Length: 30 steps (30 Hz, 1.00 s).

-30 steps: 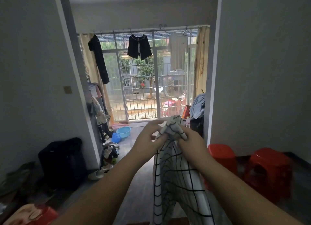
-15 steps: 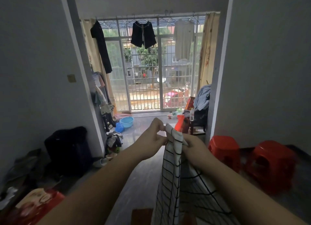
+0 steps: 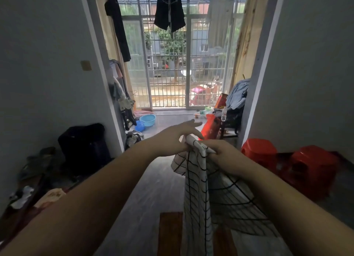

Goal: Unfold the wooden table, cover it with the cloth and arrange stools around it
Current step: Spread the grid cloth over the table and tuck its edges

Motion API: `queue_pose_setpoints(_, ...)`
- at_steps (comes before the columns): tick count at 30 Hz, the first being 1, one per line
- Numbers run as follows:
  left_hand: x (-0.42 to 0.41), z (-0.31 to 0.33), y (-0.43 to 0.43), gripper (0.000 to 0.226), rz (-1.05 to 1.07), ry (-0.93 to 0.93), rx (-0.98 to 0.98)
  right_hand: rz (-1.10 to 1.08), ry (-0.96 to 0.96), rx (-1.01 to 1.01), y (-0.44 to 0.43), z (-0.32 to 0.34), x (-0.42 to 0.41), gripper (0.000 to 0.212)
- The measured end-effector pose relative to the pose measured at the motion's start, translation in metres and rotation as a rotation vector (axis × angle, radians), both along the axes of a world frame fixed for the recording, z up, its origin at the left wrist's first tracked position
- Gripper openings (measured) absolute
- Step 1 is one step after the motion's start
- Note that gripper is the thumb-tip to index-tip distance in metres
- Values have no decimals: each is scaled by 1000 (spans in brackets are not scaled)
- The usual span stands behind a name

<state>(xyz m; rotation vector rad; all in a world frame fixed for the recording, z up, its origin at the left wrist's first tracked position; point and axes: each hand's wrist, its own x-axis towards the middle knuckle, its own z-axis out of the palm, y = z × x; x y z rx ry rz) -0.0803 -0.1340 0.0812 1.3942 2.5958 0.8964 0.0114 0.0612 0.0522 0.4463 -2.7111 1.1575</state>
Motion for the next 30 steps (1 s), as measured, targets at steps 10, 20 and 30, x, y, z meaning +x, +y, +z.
queue_pose_setpoints(10, 7, -21, -31, 20, 150, -60, 32, 9, 2, 65, -22, 9, 10, 43)
queue_pose_setpoints(20, -15, -18, -85, 14, 288, -34, 93, -216, 96, 398, 18, 32, -4, 43)
queue_pose_setpoints(30, -31, 18, -110, 25, 346, 209, -186, -436, -39, 650, 36, 47, -6, 22)
